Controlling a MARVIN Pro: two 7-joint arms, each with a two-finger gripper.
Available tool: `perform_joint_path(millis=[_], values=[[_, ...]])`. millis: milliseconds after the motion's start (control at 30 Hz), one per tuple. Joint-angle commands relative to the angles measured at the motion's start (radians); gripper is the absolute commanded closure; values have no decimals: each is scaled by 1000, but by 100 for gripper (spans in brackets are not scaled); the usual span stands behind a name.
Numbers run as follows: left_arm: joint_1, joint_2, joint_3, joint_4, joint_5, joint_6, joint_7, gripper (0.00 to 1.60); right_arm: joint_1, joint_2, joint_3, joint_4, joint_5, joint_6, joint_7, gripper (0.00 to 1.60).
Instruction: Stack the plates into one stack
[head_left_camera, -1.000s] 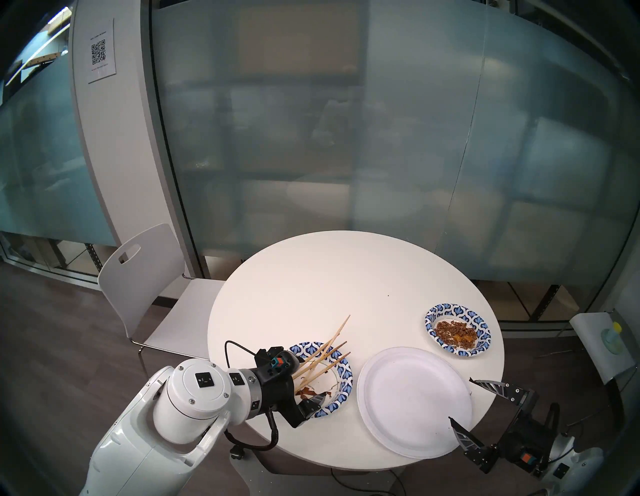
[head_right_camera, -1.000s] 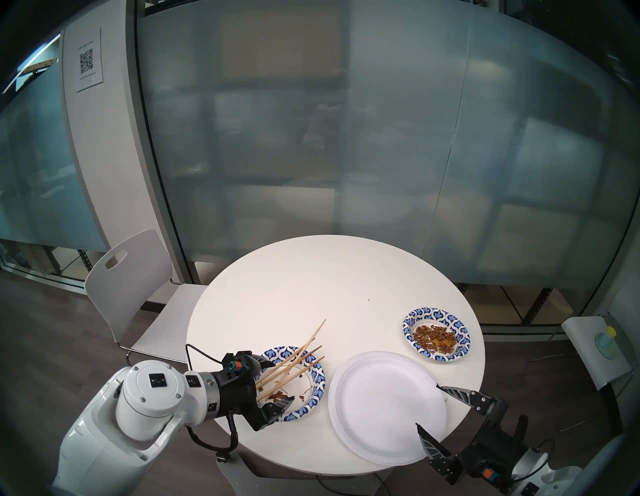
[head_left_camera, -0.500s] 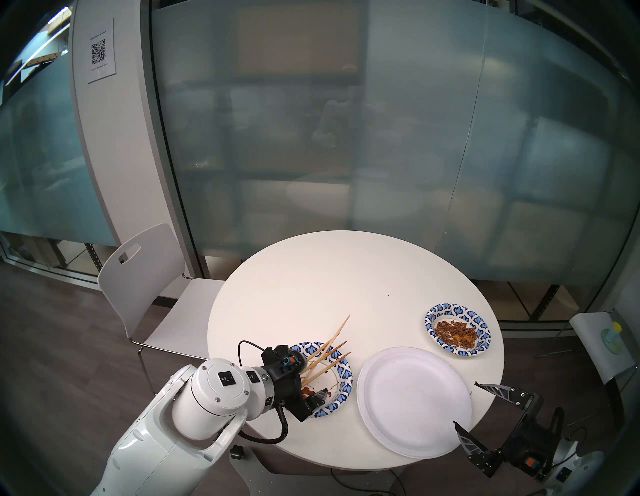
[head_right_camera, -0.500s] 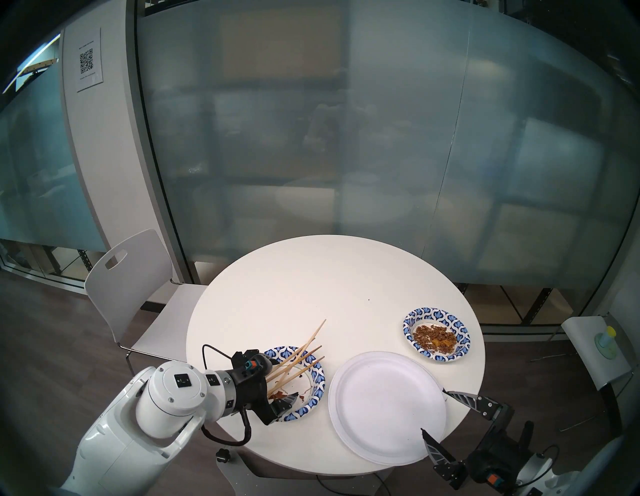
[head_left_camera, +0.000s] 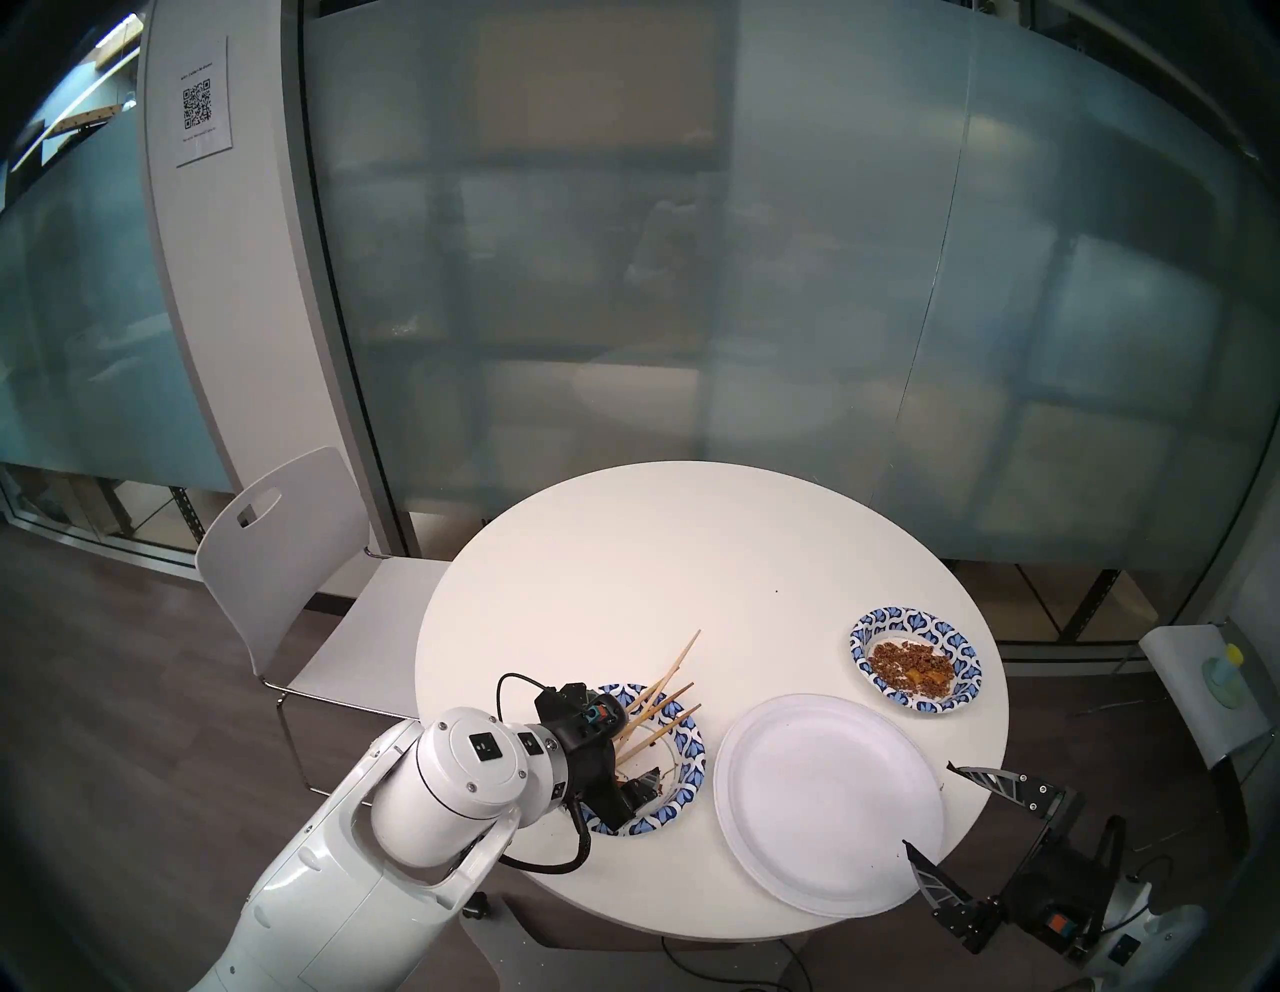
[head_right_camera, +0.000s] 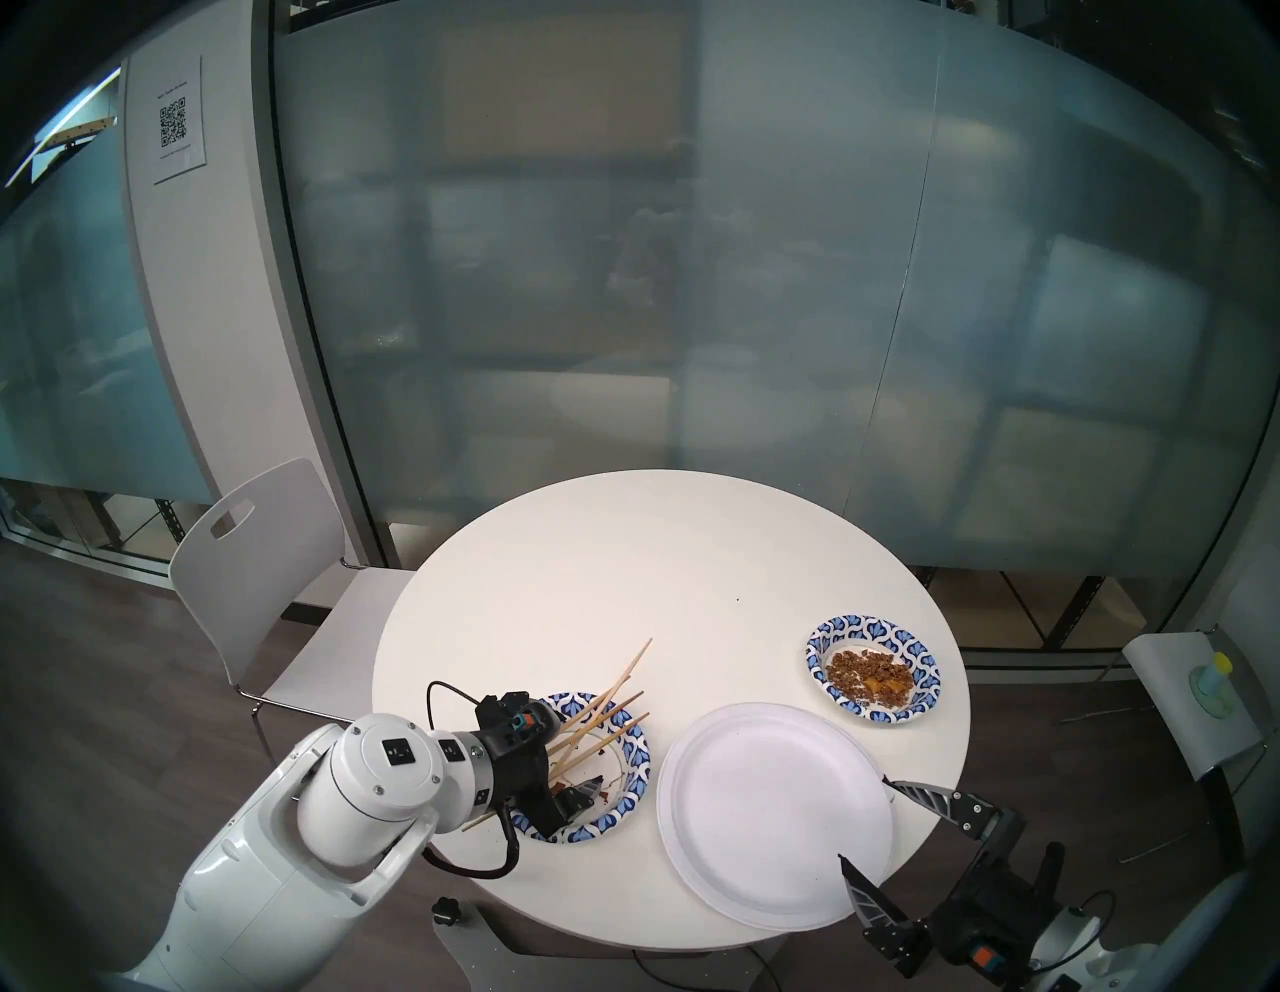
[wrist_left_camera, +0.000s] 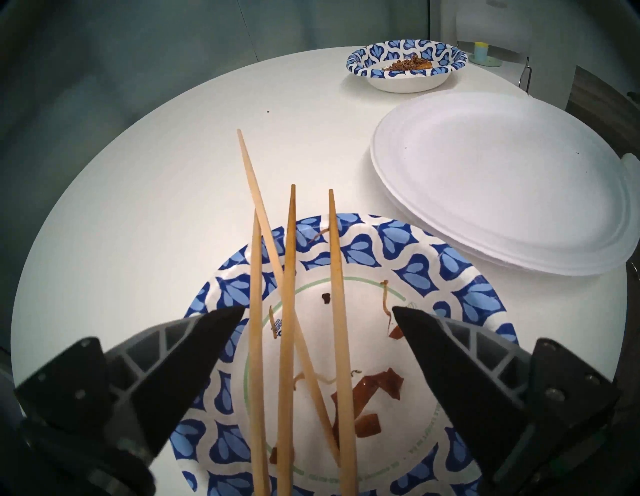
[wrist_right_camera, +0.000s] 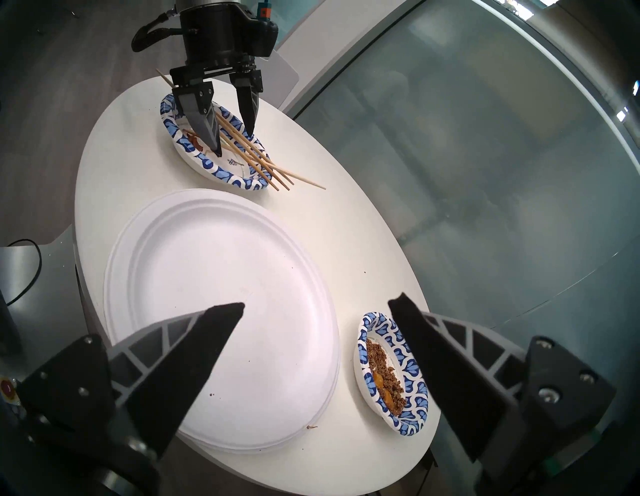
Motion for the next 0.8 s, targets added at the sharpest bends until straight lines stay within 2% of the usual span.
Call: perform_joint_path(millis=[0,267,367,433,533,767], values=[[-35,-14,8,7,11,-15,10,4,6,-4,2,-7,11,-3,-10,0],[-61,-28,20,22,19,-1,14,6,7,-8,3,3,12,-17,-13,0],[-66,-32,26,26,24,2,18,11,5,-11,4,6,12,-22,-15,0],[-71,-37,35,37,33,1,26,24,3,-14,6,5,13,-25,-15,0],[-74,-44,42,52,40,-1,35,22,-2,-18,8,1,15,-28,-16,0],[-82,-50,51,79,52,-6,51,29,-9,-23,14,-3,20,-36,-15,0]])
